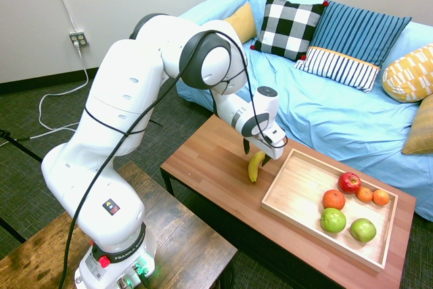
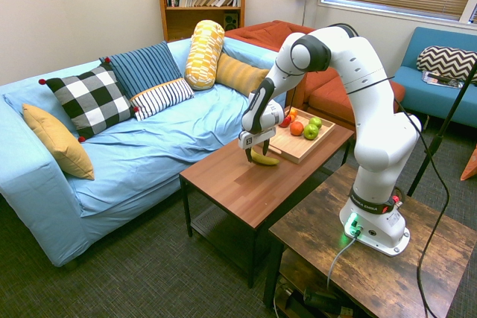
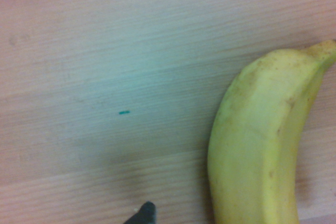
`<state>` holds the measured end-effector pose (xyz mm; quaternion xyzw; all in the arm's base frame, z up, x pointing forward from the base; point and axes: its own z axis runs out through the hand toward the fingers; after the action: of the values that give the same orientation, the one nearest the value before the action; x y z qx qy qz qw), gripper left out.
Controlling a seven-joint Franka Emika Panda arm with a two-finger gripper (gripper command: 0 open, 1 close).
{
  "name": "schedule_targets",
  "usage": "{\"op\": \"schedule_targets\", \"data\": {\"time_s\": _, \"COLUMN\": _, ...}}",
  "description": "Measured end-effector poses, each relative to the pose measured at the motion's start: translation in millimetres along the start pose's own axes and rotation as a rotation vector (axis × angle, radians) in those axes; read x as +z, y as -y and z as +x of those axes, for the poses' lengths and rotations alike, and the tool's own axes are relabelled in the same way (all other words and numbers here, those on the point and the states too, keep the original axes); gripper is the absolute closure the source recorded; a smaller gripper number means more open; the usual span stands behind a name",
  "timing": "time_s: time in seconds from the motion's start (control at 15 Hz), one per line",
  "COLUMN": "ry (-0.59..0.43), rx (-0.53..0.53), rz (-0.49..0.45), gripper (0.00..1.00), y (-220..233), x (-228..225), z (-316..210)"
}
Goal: Put banana in the tray
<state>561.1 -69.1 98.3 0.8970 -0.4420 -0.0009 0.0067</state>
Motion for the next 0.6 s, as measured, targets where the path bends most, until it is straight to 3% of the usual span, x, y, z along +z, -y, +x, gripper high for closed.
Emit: {"op": "schedule_targets", "data": {"time_s": 0.6, "ry": 0.005, "rx": 0.005, "rz": 0.015, "gripper": 1.0, "y": -0.8, "x": 6.5, "z": 1.2}}
